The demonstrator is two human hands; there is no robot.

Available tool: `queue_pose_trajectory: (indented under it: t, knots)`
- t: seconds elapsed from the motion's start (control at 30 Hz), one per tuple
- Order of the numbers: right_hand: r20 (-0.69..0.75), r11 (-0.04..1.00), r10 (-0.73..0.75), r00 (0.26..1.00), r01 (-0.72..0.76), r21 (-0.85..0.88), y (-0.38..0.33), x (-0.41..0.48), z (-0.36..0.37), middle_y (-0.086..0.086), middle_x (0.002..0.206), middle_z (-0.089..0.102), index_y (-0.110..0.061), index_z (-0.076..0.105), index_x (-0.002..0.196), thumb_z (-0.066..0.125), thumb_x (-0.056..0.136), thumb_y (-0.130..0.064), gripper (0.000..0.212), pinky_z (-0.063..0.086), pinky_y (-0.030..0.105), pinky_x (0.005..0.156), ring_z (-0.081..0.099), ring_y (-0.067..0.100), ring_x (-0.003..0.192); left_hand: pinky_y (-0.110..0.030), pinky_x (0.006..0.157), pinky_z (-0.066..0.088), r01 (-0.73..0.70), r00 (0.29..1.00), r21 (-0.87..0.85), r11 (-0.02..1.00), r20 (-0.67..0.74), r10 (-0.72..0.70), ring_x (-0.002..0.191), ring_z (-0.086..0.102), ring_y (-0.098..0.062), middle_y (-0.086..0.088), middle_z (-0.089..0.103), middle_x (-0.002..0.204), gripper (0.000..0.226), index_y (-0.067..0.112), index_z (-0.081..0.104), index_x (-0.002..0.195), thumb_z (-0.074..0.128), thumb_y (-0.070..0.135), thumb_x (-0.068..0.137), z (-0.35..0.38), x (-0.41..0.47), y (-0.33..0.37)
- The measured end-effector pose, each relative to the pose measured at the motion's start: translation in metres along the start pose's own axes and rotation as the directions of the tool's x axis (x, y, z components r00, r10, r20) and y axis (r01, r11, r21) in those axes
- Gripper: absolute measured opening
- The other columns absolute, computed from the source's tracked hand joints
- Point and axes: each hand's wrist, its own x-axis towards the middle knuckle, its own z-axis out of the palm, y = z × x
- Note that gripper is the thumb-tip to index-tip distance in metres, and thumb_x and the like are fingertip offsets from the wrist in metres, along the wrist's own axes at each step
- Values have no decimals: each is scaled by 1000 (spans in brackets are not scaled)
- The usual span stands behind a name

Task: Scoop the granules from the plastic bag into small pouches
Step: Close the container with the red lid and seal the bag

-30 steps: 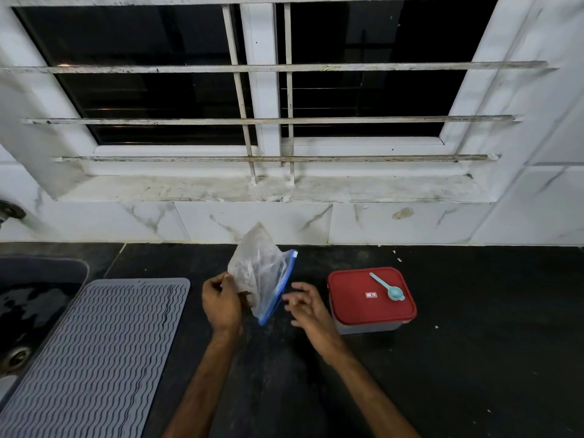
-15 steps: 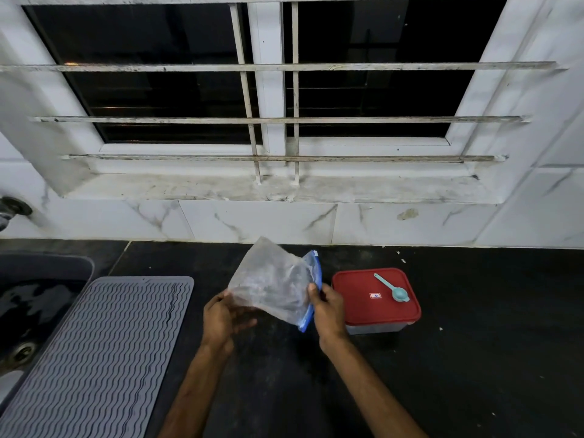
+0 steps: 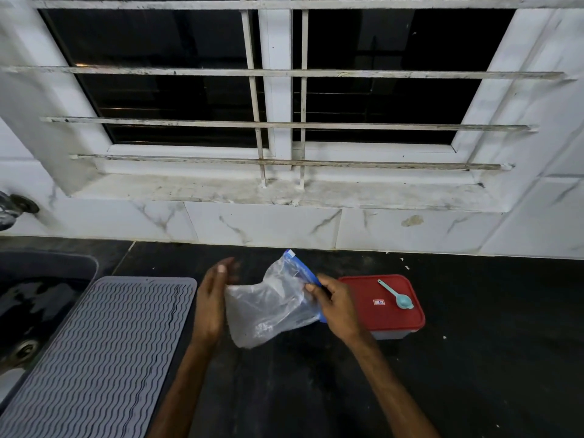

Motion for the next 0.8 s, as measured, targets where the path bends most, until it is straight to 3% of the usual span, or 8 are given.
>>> queue_pose_trajectory:
  t: [0.07,0.13,0.33,0.47,0.53,0.67,0.73,0.8]
  knots:
    - [8,999,-18,1000,18,-35,-5,-2,-1,7,80,69,-18,70,92,61,92,-32,16,52,41,69,61,14,70,-24,81,55,-18,988,148,989,153,-5,94,70,-9,0,75,98,28,16,70,106,65,33,85,3,1,6]
    - [24,998,-12,1000,14,-59,-8,-2,-3,8,82,67,-18,69,93,61,92,-35,19,51,42,71,62,23,74,-23,74,56,-8,991,187,982,136,-17,84,70,-12,-4,75,87,10,10,72,90,73,18,83,7,1,5]
    - [177,917,297,938,-332,223,-34,6,-5,-8,102,67,-24,66,109,56,97,-34,19,47,8,78,60,1,94,-15,66,54,-55,995,154,987,87,42,74,66,-4,-1,72,82,4,3,69,88,69,7,87,21,1,-5]
    - [276,916,333,902,-378,132,-38,19,-5,4,79,64,-6,70,98,64,93,-37,32,49,29,71,60,13,74,-16,67,54,-86,993,150,985,89,73,75,65,-7,-4,71,83,2,3,68,88,68,4,86,23,5,-4]
    - [209,931,333,920,-355,80,-33,27,-5,4,72,58,3,69,89,70,89,-28,30,44,31,66,53,15,67,-17,69,55,-106,994,153,983,-4,108,77,66,-6,-7,70,87,8,1,65,93,69,5,86,19,6,-7]
    - [-235,932,343,909,-299,204,-16,48,-28,7,66,52,-6,65,68,69,88,-12,22,38,33,64,45,15,65,-40,75,60,-18,948,172,985,-311,71,72,64,-6,-13,66,90,6,9,61,98,62,12,93,-10,15,-17]
    - [-215,972,231,949,-235,8,-16,53,-40,4,64,50,1,64,72,70,88,-16,24,36,29,61,42,12,62,-49,82,57,5,964,267,964,-258,66,86,65,-16,-7,66,95,10,17,62,103,57,22,96,-15,15,-11]
    - [-42,980,171,984,-175,-98,-26,54,-38,-2,66,56,-5,68,79,74,85,-17,14,38,26,60,46,9,62,-38,85,55,-53,991,305,951,-103,89,97,63,-15,-2,64,104,19,21,62,110,55,32,97,-5,15,3]
